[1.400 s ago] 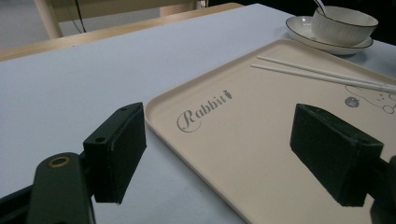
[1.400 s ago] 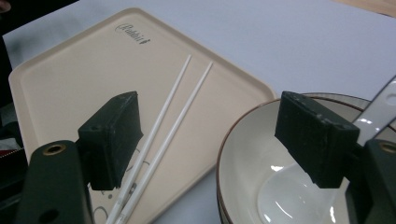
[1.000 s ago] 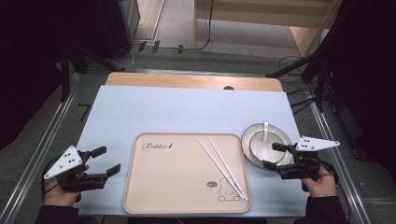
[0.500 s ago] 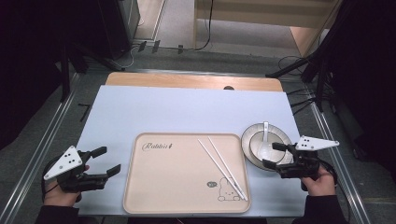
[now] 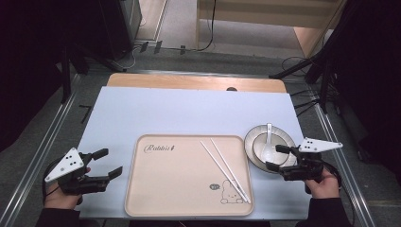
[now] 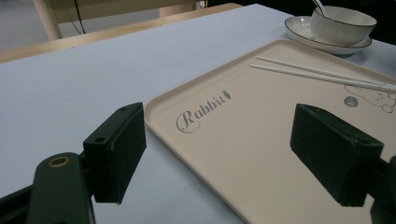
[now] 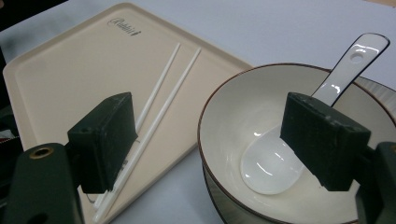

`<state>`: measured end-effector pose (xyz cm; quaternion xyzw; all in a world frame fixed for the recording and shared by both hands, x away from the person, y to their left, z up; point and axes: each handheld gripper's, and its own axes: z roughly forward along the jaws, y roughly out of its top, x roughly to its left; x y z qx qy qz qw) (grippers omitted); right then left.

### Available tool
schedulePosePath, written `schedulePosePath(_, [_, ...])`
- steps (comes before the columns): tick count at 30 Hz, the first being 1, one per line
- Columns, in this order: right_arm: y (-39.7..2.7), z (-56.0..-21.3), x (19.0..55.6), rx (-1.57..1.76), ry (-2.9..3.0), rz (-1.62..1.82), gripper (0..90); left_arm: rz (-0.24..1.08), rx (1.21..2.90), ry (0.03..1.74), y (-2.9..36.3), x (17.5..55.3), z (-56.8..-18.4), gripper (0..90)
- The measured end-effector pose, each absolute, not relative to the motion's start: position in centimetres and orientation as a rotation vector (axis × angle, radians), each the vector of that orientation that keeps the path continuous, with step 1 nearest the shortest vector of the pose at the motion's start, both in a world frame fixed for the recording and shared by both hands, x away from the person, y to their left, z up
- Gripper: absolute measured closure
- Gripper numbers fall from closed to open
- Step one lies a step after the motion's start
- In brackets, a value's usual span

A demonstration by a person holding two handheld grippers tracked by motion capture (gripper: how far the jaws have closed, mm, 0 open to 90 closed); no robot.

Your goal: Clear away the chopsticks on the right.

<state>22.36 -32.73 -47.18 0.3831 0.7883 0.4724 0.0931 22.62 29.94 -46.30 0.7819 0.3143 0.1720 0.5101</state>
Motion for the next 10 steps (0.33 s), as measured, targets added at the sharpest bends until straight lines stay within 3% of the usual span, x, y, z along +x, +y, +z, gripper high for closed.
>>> schedulePosePath(10, [-32.80, -47.20, 22.39, 1.141, 2.337, 1.399, 19.0, 0.412, 1.882, 0.756, 29.94, 22.59, -46.29, 19.0])
